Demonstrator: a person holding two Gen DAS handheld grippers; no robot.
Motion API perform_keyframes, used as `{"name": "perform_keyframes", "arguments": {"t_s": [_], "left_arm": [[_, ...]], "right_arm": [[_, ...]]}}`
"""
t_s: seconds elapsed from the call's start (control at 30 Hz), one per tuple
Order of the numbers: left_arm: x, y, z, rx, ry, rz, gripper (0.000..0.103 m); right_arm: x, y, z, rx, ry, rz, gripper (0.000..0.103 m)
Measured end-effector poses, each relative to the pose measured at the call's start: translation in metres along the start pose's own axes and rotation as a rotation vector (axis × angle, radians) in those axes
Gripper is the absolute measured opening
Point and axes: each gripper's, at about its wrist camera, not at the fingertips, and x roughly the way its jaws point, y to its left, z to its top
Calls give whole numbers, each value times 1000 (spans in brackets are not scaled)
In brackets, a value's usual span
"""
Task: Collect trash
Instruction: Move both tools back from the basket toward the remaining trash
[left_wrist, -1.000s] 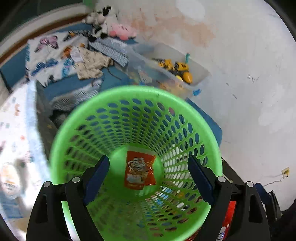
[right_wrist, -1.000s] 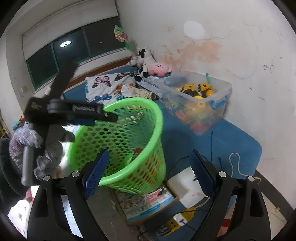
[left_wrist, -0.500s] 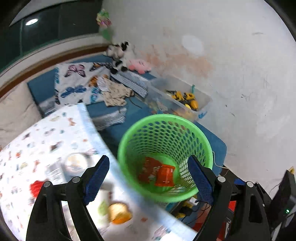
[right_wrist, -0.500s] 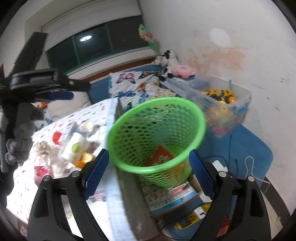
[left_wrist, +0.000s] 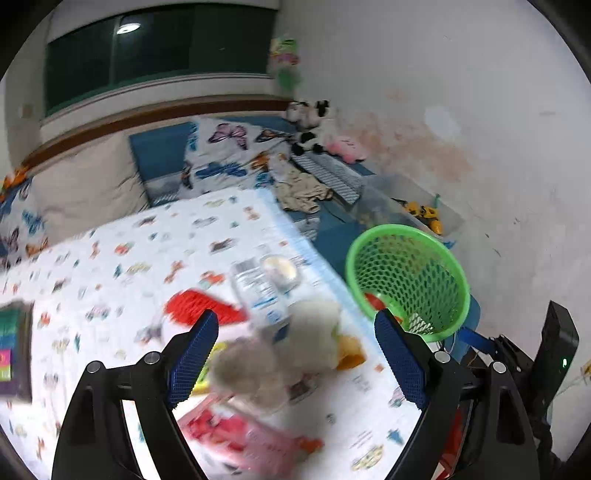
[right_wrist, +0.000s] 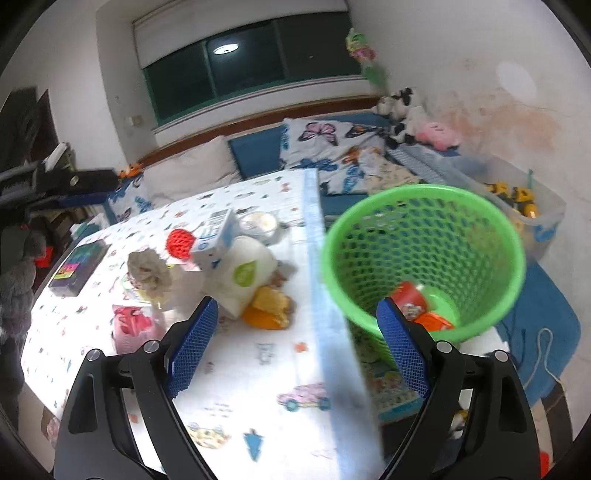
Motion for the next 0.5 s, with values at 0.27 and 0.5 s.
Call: {"name": "perform_keyframes", "arguments": {"t_s": [0.27,0.5], "left_arm": [[-22,57,-44,-98,1,67,84],[-21,82,-77,-172,49,85,84]], "right_arm": [[39,16,-2,-32,90,46,79],[55,20,6,12,116,88,77]]}}
